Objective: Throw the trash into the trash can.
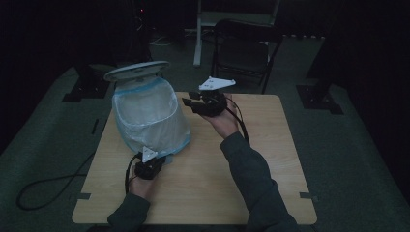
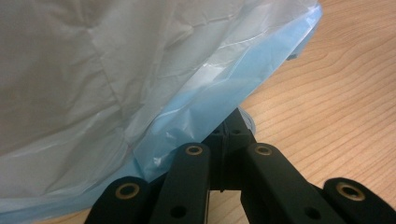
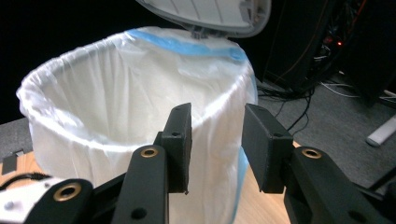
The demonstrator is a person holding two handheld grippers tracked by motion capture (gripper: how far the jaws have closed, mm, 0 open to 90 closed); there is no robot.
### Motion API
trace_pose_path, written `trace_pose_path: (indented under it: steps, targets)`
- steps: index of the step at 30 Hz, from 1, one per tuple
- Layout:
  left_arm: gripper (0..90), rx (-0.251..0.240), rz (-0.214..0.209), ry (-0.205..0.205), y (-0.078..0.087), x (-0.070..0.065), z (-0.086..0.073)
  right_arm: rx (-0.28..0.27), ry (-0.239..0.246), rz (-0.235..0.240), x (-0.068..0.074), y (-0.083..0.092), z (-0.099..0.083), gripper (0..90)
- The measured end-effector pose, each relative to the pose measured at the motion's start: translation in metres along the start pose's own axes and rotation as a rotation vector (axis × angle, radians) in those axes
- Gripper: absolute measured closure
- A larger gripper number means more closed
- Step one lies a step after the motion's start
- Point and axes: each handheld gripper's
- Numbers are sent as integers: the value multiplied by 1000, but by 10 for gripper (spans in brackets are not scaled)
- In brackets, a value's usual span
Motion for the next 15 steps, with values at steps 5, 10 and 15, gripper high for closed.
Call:
trace_pose_path:
  steps: [5,10,15]
  targets:
    - [900,-1,-1,2,0,0,0,7,3,-26,-7,10,-15,614]
    - [900,-3,0,3,0,0,0,12,-7,-46,-15,18,-29,609]
    - [900,1,-1,1,0,0,0,26,-6,-56,-18,25,-43,599]
Point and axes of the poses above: each handheld gripper's, and its own axes: y roughly backward along the jaws, z roughly out of its top, x roughly to its left, and after that the axes turned 15 degrees about -z, right-handed
